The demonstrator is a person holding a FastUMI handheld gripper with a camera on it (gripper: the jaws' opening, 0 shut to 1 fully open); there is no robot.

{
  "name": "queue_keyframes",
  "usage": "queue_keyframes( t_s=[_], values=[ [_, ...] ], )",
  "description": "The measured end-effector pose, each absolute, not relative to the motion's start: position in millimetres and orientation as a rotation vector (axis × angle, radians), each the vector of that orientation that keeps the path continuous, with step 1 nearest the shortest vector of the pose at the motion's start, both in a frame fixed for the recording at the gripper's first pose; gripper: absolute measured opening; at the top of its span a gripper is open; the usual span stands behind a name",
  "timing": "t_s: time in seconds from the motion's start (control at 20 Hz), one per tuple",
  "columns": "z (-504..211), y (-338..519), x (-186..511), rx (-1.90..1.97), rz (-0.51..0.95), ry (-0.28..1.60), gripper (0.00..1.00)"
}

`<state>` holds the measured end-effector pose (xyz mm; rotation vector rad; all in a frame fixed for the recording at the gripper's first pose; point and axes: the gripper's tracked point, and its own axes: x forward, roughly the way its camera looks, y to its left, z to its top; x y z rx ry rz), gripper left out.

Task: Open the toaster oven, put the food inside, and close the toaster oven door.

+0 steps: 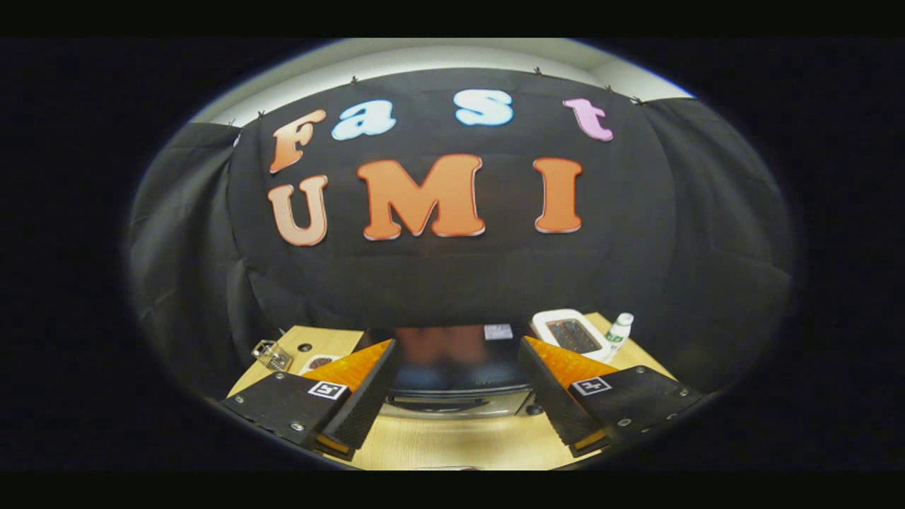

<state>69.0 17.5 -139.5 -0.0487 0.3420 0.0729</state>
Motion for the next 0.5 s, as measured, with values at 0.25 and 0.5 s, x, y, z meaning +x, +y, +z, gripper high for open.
queue_keyframes(
  t_s=[0.25,0.5],
  values=[
    [-41.5,16.4,53.3,-0.033,0.071,0.22,0.99],
    [15.6,22.5,20.3,-0.016,0.088,0.138,0.99]
  ],
)
